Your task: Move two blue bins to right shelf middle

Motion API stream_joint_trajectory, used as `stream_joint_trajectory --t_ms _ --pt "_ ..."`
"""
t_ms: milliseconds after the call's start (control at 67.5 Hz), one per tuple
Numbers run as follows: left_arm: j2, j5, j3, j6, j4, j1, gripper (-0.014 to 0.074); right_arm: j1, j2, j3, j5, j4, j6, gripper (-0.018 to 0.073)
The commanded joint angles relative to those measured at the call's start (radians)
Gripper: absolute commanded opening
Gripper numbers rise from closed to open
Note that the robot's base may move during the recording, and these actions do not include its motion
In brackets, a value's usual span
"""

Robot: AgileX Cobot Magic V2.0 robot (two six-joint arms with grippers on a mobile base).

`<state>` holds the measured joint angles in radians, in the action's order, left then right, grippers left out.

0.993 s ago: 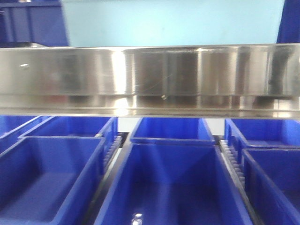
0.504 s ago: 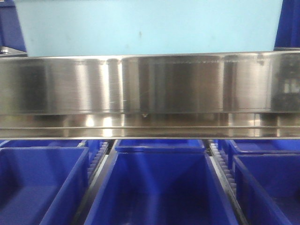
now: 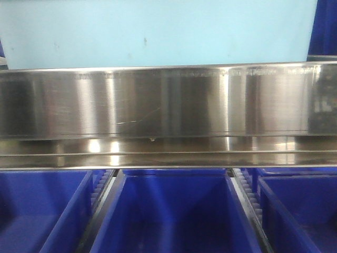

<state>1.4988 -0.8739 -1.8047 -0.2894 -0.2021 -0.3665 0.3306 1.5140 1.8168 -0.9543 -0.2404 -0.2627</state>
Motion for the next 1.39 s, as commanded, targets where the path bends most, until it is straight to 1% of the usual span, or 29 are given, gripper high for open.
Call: stream_joint_trajectory --t_ms 0,163,637,682,756,815,845,904,963,1052,1067,1186,1260,1379 --pt "-0.016 0.055 -0.017 -0.001 0.026 -0.015 -0.0111 0.001 -0.001 0.007 0.049 -0.011 -0.024 -0.0153" --pt "-0.016 0.055 -0.017 -0.001 0.015 -0.015 -0.0111 0.001 -0.001 0.007 0.049 -0.011 -0.024 -0.0153" --pt "-0.016 0.055 -0.017 -0.001 0.015 -0.015 -0.0111 0.001 -0.001 0.007 0.049 -0.011 -0.024 -0.0153" --pt "-0.016 0.054 -0.017 -0.001 0.023 -0.015 -0.0111 0.001 -0.001 0.007 0.049 -0.011 -0.024 -0.0153" --pt "-0.016 0.052 -0.017 -0.001 0.045 -0.015 -0.0111 0.001 -0.001 0.007 0.087 -0.013 -0.024 -0.0153" --pt "-0.016 0.023 -0.025 -0.005 0.069 -0.015 -0.0111 0.001 -0.001 0.009 0.102 -0.015 -0.024 -0.0153" --pt "-0.016 0.006 -0.029 -0.021 0.086 -0.015 -0.0111 0.004 -0.008 0.009 0.111 -0.018 -0.024 -0.0153" --pt "-0.016 -0.025 -0.038 -0.061 0.111 -0.015 -0.0111 0.02 -0.012 0.009 0.124 -0.054 -0.024 -0.0153" --pt "-0.016 -0.034 -0.043 -0.065 0.113 -0.015 -0.0111 0.05 -0.019 0.009 0.122 -0.122 -0.038 -0.0153" --pt "-0.016 -0.037 -0.043 -0.073 0.113 -0.015 -0.0111 0.104 -0.021 0.009 0.086 -0.219 -0.107 -0.0153" --pt "-0.015 -0.04 -0.043 -0.076 0.113 -0.015 -0.0111 0.112 -0.021 0.009 0.078 -0.249 -0.122 -0.0153" --pt "-0.007 -0.092 -0.041 -0.08 0.097 -0.015 -0.0111 0.159 -0.021 -0.001 0.046 -0.362 -0.263 -0.0153" --pt "-0.005 -0.077 -0.029 -0.08 0.078 -0.015 -0.0111 0.171 -0.024 -0.026 0.051 -0.383 -0.314 -0.0153" --pt "-0.005 -0.057 -0.008 -0.092 0.076 -0.015 -0.0111 0.171 -0.043 -0.105 0.089 -0.388 -0.381 -0.0153"
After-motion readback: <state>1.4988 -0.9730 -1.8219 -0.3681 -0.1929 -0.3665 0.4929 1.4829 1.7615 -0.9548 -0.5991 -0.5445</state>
